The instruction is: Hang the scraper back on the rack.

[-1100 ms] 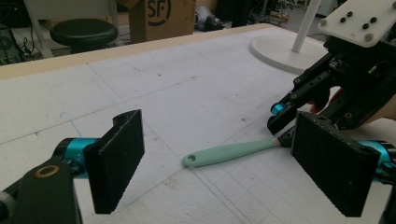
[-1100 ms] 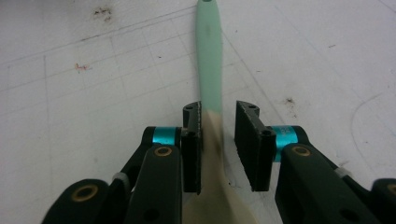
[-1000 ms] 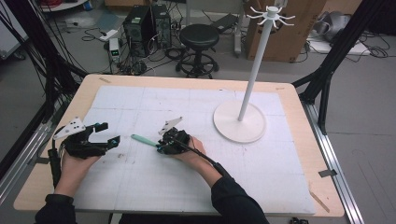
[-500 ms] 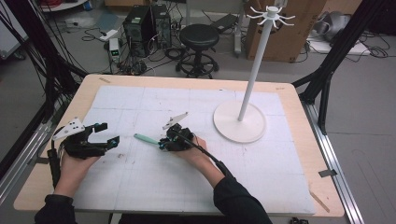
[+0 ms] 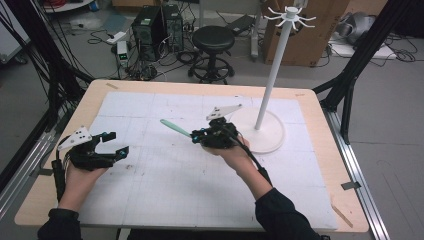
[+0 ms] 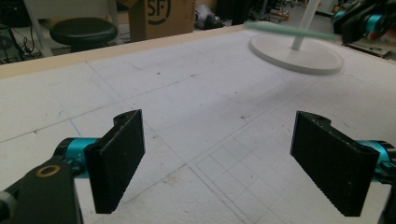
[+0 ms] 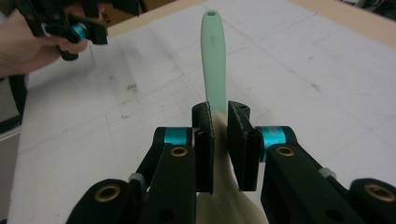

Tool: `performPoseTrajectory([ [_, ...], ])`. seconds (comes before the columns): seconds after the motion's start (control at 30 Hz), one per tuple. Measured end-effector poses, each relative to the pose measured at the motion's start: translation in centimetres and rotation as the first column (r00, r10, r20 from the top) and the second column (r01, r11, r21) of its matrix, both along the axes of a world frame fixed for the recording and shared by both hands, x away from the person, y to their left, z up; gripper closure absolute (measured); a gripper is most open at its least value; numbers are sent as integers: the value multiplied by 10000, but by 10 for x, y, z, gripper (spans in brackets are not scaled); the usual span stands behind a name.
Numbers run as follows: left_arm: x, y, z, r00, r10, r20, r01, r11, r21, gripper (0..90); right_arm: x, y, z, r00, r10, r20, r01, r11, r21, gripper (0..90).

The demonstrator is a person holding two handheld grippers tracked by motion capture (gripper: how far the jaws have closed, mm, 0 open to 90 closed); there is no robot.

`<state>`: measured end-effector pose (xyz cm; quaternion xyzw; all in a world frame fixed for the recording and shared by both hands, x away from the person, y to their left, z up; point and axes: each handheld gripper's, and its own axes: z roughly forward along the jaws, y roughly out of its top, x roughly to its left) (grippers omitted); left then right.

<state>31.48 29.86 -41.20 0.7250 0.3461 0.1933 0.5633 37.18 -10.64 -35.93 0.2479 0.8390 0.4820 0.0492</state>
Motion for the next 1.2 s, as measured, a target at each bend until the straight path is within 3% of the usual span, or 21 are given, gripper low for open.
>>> performPoseTrajectory([
  [0.3,2,-3,-1,10000,-46,-10,46,10000,24,184,-10,-70,40,9962,-861,153,846,9932,803,812],
  [0.67,3,-5,-3,10000,-82,-54,82,10000,9,185,-29,-153,92,9822,-1840,370,1767,9731,1477,812],
  [0.9,4,-7,-3,9999,-114,-73,114,9999,17,186,-48,-197,137,9677,-2340,938,2157,9611,1727,812],
  [0.93,4,-7,-3,9999,-107,-73,107,9999,15,186,-48,-197,137,9677,-2340,938,2157,9611,1727,812],
  [0.97,3,-8,-3,9999,-89,-77,89,10000,-6,186,-53,-207,149,9631,-2479,1049,2271,9574,1782,812],
  [1.2,3,-8,-3,9999,-129,-101,129,9999,-5,187,-67,-235,181,9461,-2888,1465,2594,9467,1909,812],
])
